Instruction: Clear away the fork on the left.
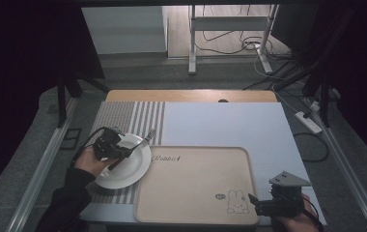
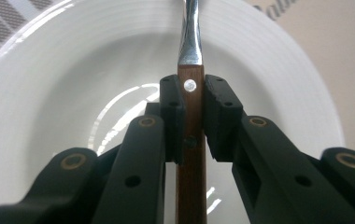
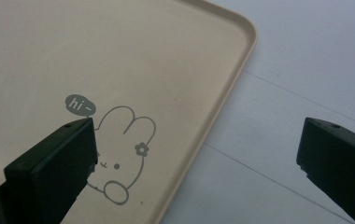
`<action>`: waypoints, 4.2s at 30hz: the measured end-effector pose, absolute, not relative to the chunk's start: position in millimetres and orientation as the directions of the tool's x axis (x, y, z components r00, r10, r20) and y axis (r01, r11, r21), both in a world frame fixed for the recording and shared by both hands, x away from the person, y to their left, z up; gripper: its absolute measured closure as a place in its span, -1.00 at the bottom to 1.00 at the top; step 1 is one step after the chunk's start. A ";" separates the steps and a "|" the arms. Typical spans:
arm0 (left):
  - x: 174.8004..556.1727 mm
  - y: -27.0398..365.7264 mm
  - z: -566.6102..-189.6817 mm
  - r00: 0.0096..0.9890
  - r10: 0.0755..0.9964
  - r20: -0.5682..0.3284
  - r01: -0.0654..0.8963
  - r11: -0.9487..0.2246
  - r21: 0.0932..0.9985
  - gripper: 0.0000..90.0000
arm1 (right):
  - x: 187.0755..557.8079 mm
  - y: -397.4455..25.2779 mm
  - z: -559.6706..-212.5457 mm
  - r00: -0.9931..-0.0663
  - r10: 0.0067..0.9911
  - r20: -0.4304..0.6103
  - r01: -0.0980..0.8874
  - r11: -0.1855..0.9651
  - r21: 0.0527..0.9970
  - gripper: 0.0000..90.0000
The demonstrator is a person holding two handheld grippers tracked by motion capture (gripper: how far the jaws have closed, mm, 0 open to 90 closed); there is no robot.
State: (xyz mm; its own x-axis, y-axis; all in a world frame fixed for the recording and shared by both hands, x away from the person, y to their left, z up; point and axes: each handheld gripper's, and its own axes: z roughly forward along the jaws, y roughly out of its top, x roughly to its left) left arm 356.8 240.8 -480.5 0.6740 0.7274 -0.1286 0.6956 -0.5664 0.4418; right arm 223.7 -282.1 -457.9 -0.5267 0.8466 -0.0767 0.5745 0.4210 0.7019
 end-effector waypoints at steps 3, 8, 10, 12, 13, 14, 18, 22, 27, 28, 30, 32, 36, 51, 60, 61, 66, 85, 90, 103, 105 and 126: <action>351.5 237.4 -479.6 0.673 0.726 -0.141 0.697 -0.559 0.448 0.73 | 223.9 -281.9 -458.0 -0.526 0.847 -0.077 0.575 0.421 0.702 -1.00; 344.3 230.7 -479.0 0.671 0.727 -0.148 0.700 -0.555 0.450 0.73 | 223.6 -281.5 -458.0 -0.527 0.846 -0.079 0.574 0.423 0.701 -1.00; 338.1 224.7 -478.4 0.669 0.729 -0.147 0.702 -0.554 0.447 0.73 | 223.3 -281.4 -458.0 -0.528 0.845 -0.082 0.572 0.425 0.702 -1.00; 334.3 221.5 -477.9 0.669 0.727 -0.155 0.704 -0.552 0.446 0.73 | 223.1 -281.6 -457.8 -0.532 0.843 -0.081 0.571 0.428 0.701 -1.00; 332.4 219.9 -477.7 0.671 0.725 -0.154 0.702 -0.554 0.448 0.73 | 223.1 -281.6 -457.8 -0.532 0.843 -0.081 0.570 0.428 0.701 -1.00; 330.6 218.4 -477.5 0.673 0.723 -0.159 0.701 -0.554 0.449 0.73 | 223.1 -281.6 -457.8 -0.532 0.843 -0.082 0.570 0.428 0.702 -1.00; 325.2 213.4 -477.9 0.671 0.721 -0.175 0.705 -0.548 0.450 0.73 | 222.8 -281.4 -457.7 -0.532 0.842 -0.085 0.568 0.430 0.702 -1.00; 318.9 206.3 -478.2 0.670 0.720 -0.183 0.709 -0.547 0.446 0.73 | 222.8 -281.2 -457.8 -0.532 0.842 -0.088 0.567 0.431 0.702 -1.00; 311.4 197.1 -477.6 0.667 0.719 -0.194 0.711 -0.537 0.454 0.73 | 222.7 -280.8 -458.0 -0.530 0.843 -0.092 0.566 0.432 0.702 -1.00; 309.9 195.1 -477.3 0.670 0.716 -0.193 0.708 -0.540 0.454 0.73 | 222.6 -280.6 -458.1 -0.531 0.842 -0.092 0.566 0.433 0.702 -1.00; 305.0 187.4 -477.6 0.675 0.709 -0.204 0.706 -0.541 0.457 0.73 | 222.6 -280.4 -458.0 -0.532 0.841 -0.093 0.565 0.435 0.701 -1.00; 302.3 182.4 -477.8 0.680 0.705 -0.203 0.703 -0.548 0.452 0.73 | 222.4 -280.3 -457.9 -0.535 0.839 -0.095 0.565 0.439 0.698 -1.00; 298.4 174.5 -478.4 0.682 0.703 -0.205 0.703 -0.551 0.449 0.73 | 222.4 -279.9 -458.1 -0.535 0.839 -0.100 0.564 0.442 0.698 -1.00; 284.3 129.2 -497.5 0.703 0.685 -0.190 0.690 -0.594 0.413 0.73 | 222.3 -278.9 -458.2 -0.543 0.833 -0.105 0.560 0.452 0.694 -1.00; 278.8 117.2 -502.3 0.750 0.641 -0.160 0.639 -0.643 0.422 0.46 | 222.0 -278.8 -458.0 -0.545 0.831 -0.108 0.556 0.455 0.696 -1.00; 278.8 117.2 -502.3 0.750 0.641 -0.160 0.639 -0.643 0.422 0.46 | 222.0 -278.8 -458.0 -0.545 0.831 -0.108 0.556 0.455 0.696 -1.00; 285.0 108.4 -493.1 0.767 0.626 -0.139 0.614 -0.653 0.443 0.93 | 222.5 -278.6 -458.1 -0.544 0.833 -0.107 0.559 0.454 0.694 -1.00; 305.6 90.6 -510.9 0.766 0.617 -0.183 0.626 -0.648 0.433 0.98 | 222.4 -278.4 -458.1 -0.547 0.830 -0.108 0.557 0.457 0.693 -1.00; 309.2 98.3 -511.1 0.748 0.640 -0.175 0.642 -0.633 0.432 0.98 | 222.3 -278.5 -458.0 -0.546 0.831 -0.109 0.557 0.457 0.694 -1.00; 317.7 125.0 -512.0 0.696 0.693 -0.189 0.695 -0.583 0.421 0.98 | 222.1 -278.4 -457.9 -0.548 0.830 -0.109 0.555 0.458 0.695 -1.00; 318.0 127.7 -511.9 0.690 0.701 -0.183 0.699 -0.579 0.419 0.98 | 222.1 -278.5 -457.9 -0.548 0.829 -0.109 0.555 0.458 0.695 -1.00; 321.3 146.4 -511.8 0.658 0.729 -0.190 0.729 -0.553 0.404 0.98 | 222.4 -278.3 -458.2 -0.549 0.829 -0.108 0.556 0.459 0.693 -1.00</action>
